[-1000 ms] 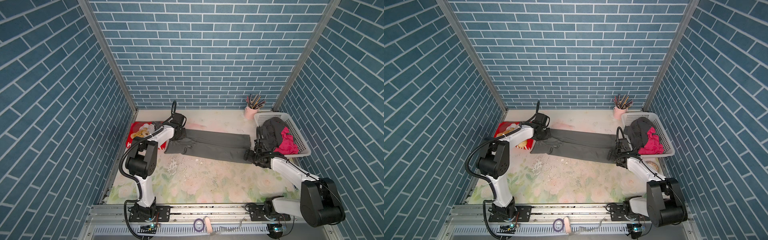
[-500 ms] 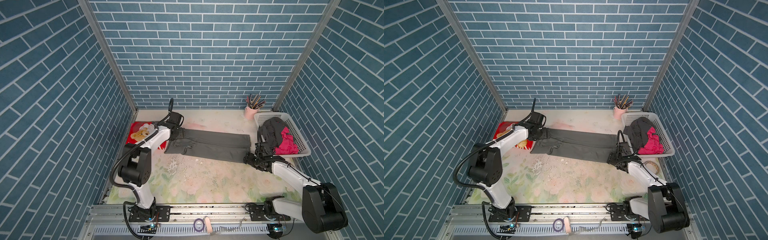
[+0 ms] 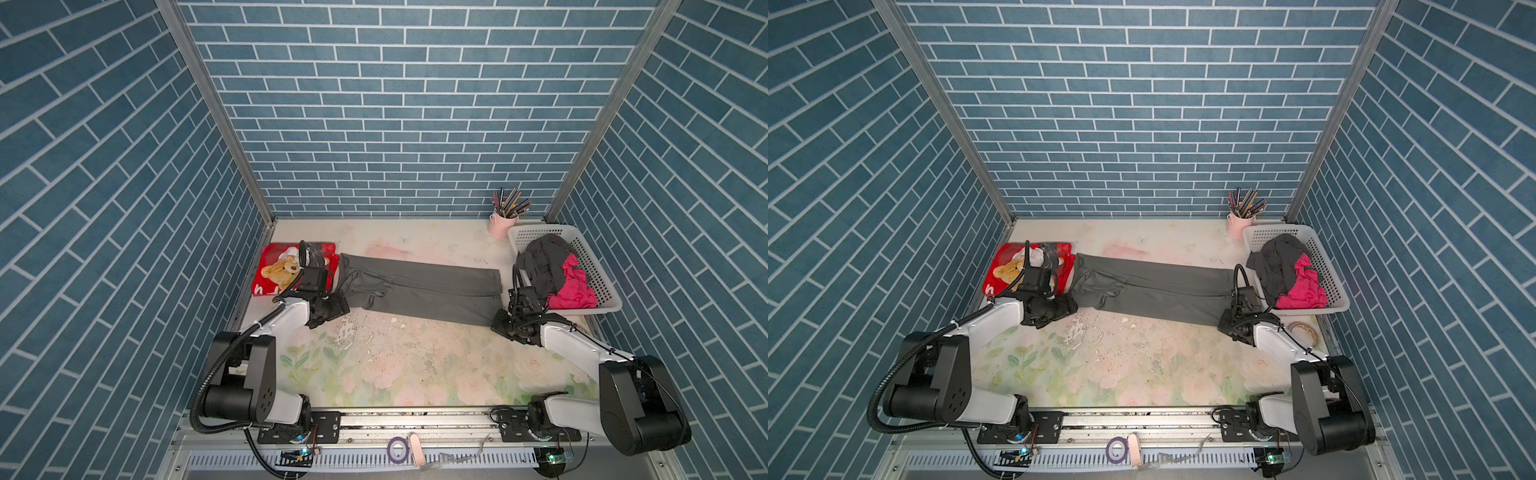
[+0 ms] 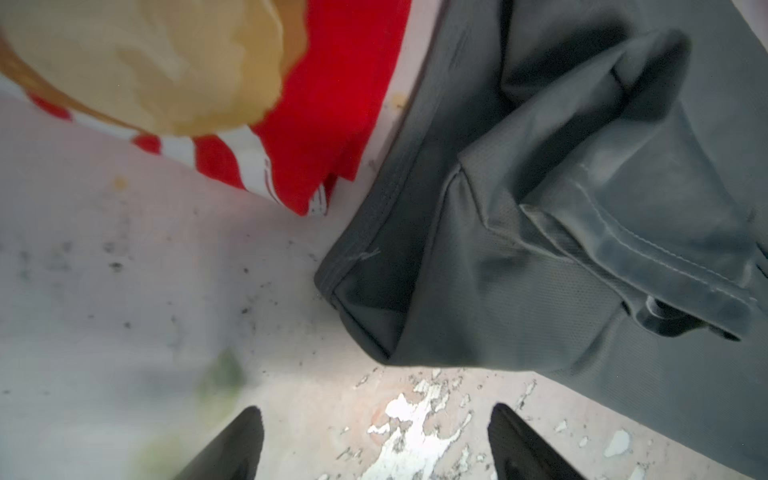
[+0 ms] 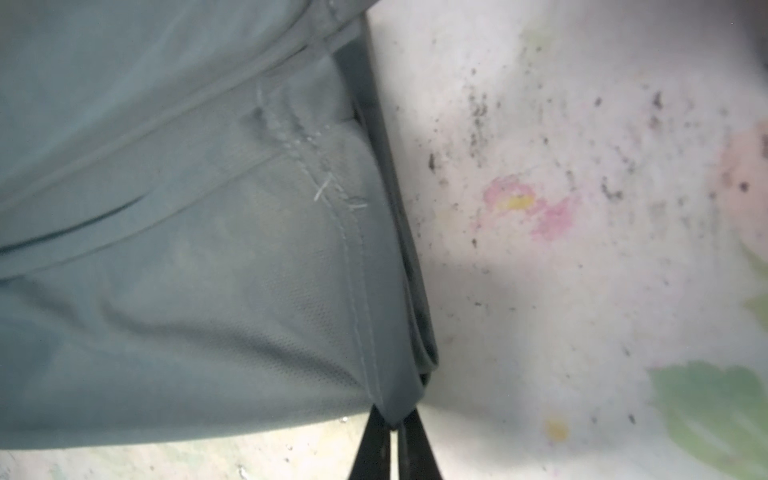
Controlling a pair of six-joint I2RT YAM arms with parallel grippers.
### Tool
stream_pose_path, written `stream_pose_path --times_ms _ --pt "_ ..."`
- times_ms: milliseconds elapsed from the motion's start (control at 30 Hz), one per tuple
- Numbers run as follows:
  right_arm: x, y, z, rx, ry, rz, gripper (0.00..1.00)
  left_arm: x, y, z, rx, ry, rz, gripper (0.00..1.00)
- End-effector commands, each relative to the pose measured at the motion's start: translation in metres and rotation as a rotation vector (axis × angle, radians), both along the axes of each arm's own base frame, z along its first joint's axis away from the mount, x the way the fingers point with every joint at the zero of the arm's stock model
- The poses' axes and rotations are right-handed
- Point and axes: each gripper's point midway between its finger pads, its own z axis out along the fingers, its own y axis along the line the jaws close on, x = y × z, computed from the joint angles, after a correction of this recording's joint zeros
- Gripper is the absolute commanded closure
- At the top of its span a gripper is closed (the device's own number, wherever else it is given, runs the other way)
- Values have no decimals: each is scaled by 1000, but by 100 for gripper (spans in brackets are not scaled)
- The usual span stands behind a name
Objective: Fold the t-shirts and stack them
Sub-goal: 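Lower the hem onto the far edge and open both grippers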
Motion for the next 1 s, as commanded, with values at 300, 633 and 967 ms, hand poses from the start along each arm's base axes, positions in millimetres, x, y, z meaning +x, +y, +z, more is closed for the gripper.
stream_pose_path --times_ms 300,633,967 --pt "7 -13 6 -29 -25 -9 100 44 -6 -12 -60 -110 76 43" --pt "5 -31 22 -20 -61 -42 100 18 10 -3 -2 -83 81 96" --pt "-11 -37 8 -5 -19 -73 100 -11 7 -20 -43 -32 82 93"
